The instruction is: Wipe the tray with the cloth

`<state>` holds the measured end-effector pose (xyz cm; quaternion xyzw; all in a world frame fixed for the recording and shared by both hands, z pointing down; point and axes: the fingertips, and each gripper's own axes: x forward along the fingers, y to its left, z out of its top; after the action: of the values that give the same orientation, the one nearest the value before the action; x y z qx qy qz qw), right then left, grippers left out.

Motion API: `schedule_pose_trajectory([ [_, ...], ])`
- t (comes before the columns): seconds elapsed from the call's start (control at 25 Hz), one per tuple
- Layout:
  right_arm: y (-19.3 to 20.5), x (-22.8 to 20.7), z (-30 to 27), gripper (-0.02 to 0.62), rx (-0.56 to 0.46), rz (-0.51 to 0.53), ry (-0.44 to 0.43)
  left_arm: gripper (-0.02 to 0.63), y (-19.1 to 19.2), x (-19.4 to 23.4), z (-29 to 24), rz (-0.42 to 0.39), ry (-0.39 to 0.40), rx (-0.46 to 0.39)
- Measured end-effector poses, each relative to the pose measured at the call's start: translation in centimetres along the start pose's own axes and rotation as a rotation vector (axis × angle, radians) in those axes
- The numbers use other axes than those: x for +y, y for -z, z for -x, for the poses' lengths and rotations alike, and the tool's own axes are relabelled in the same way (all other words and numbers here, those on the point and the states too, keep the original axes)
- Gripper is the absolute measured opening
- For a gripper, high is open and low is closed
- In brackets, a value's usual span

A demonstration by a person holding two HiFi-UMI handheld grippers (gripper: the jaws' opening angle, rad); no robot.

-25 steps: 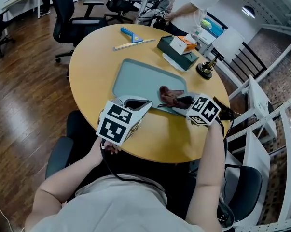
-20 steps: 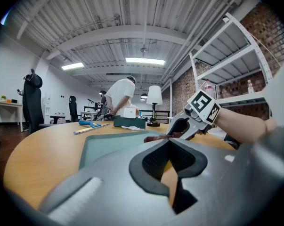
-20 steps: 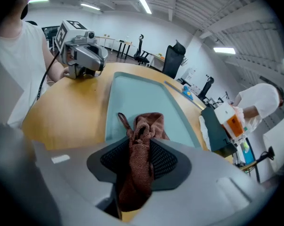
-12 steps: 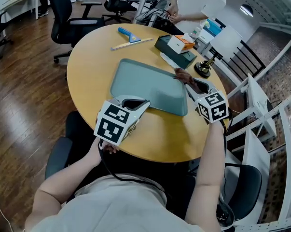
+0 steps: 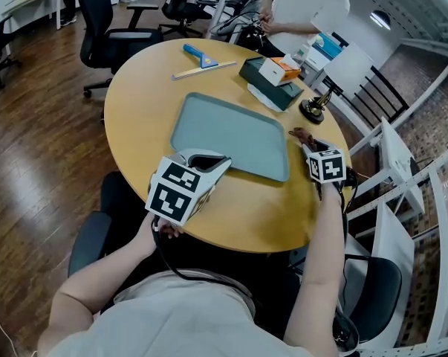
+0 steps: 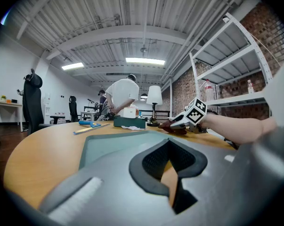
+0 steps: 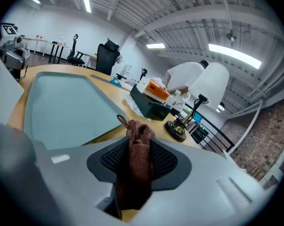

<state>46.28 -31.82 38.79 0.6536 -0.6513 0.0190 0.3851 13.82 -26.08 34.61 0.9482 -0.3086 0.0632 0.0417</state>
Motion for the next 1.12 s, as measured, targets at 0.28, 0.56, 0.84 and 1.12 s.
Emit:
schedule_pose_trajectory([
  [0.28, 3.0, 1.8, -2.3, 0.146, 0.125, 0.023, -0.084, 0.000, -0.1, 0.1, -0.1, -0.005, -0.006, -0.008],
  [0.56, 0.4, 1.8, 0.1, 0.249, 0.062, 0.057, -0.067, 0.000, 0.0, 0.0, -0.1, -0.004, -0.004, -0.001],
  [0.84, -6.0, 2.9, 6.6, 0.088, -0.282, -0.053, -0.071, 0.000, -0.1, 0.0, 0.0, -0.002, -0.003, -0.003],
  [1.12, -7.4, 9.1, 12.4, 0.012, -0.540, -0.275, -0.345, 0.000, 0.1, -0.2, 0.1, -0.001, 0.000, -0.001],
])
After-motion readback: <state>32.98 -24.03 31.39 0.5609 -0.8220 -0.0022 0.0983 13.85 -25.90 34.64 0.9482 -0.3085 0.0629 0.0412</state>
